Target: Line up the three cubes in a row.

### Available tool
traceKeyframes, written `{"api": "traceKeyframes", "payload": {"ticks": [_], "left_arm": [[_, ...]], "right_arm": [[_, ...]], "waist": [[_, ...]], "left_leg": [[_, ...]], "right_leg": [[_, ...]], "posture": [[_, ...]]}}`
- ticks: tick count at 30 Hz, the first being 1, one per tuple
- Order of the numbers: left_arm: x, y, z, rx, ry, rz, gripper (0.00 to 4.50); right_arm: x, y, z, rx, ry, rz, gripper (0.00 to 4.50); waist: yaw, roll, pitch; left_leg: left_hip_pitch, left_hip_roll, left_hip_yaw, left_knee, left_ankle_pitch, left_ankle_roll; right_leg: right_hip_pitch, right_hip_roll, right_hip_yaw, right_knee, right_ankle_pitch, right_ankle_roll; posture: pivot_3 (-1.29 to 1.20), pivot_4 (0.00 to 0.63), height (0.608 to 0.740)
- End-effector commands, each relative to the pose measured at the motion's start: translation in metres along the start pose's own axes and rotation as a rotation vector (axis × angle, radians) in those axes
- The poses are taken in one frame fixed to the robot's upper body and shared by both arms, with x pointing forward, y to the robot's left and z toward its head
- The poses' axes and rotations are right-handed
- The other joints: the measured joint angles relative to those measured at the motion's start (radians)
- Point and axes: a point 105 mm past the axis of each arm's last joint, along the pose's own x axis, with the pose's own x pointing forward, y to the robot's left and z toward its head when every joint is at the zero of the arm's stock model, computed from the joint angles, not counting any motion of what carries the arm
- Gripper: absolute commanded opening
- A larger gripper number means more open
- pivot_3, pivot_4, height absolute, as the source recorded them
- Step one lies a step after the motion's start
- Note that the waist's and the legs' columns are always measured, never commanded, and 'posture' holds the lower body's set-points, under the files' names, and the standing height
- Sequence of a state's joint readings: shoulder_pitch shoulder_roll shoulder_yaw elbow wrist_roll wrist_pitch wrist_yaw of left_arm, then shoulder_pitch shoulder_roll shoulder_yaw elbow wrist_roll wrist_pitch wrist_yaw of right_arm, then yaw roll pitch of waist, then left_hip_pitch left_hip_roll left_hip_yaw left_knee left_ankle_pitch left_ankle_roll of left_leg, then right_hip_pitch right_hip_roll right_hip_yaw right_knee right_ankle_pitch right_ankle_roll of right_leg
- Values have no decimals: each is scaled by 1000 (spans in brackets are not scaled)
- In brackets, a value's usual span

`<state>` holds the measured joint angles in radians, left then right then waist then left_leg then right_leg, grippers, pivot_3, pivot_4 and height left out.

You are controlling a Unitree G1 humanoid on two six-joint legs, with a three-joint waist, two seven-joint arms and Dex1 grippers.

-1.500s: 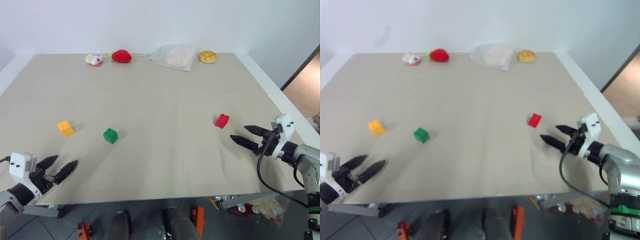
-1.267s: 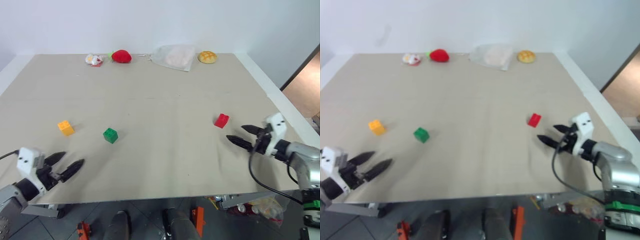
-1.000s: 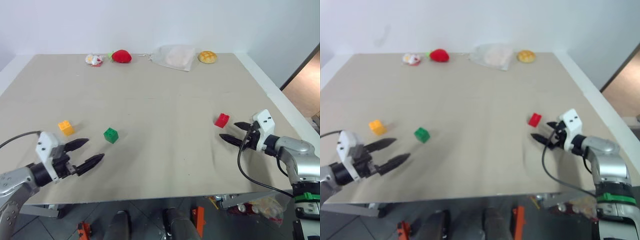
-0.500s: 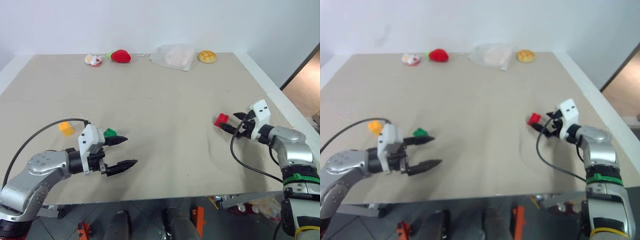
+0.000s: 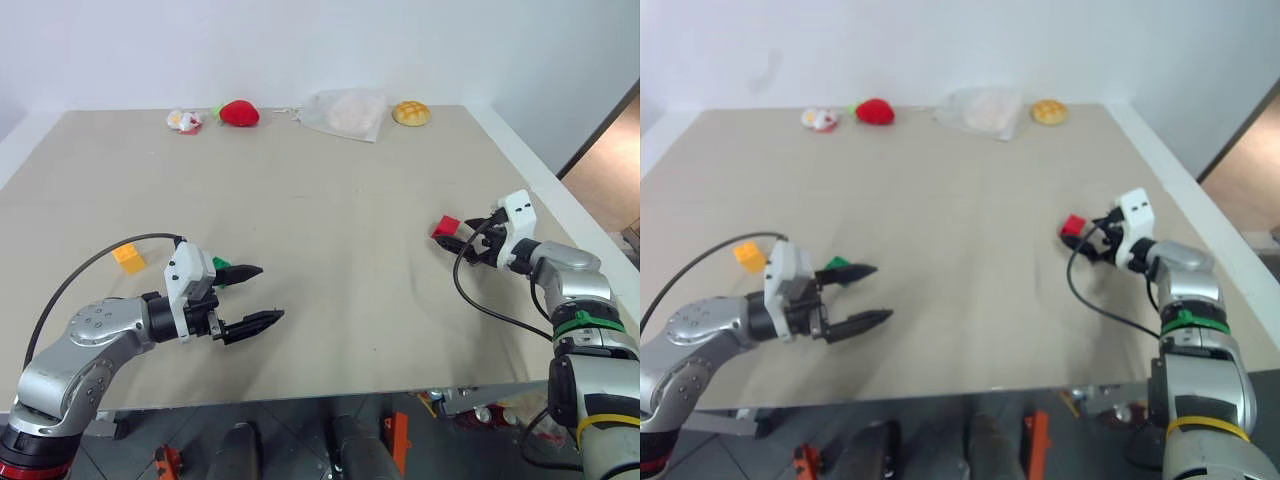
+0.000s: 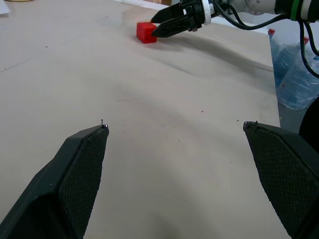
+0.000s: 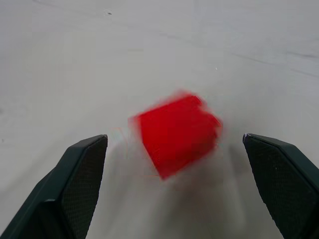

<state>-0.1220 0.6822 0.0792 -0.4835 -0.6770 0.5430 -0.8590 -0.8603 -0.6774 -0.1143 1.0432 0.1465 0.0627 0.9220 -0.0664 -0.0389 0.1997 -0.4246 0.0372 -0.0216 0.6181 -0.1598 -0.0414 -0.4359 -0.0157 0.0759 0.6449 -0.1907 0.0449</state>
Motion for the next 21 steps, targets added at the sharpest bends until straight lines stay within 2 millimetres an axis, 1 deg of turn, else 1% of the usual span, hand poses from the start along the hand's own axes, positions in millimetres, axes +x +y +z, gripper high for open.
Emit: {"api": "traceKeyframes", "payload": {"ticks": [1, 8, 17, 21], "left_arm": [[1, -3, 12, 45, -31, -7, 4475], [-1, 0, 15, 43, -48, 15, 4475], [0, 2, 15, 37, -50, 21, 4475], [3, 2, 15, 36, -49, 15, 4475]], "right_arm": [[5, 2, 12, -22, -26, 19, 4500], [11, 8, 15, -19, -39, 50, 4500], [8, 4, 14, -32, -40, 29, 4500], [11, 5, 13, -53, -40, 6, 4500]], "waist": [[-3, 0, 0], [-11, 0, 0], [-12, 0, 0], [-12, 0, 0]], "left_leg": [[0, 0, 0, 0, 0, 0], [0, -1, 0, 0, 0, 0], [0, -1, 0, 0, 0, 0], [0, -1, 0, 0, 0, 0]], "right_leg": [[0, 0, 0, 0, 0, 0], [0, 0, 1, 0, 1, 2], [0, 0, 2, 0, 1, 2], [0, 0, 2, 0, 1, 2]], "posture": [[0, 150, 740], [0, 150, 740], [0, 150, 740], [0, 150, 740]]}}
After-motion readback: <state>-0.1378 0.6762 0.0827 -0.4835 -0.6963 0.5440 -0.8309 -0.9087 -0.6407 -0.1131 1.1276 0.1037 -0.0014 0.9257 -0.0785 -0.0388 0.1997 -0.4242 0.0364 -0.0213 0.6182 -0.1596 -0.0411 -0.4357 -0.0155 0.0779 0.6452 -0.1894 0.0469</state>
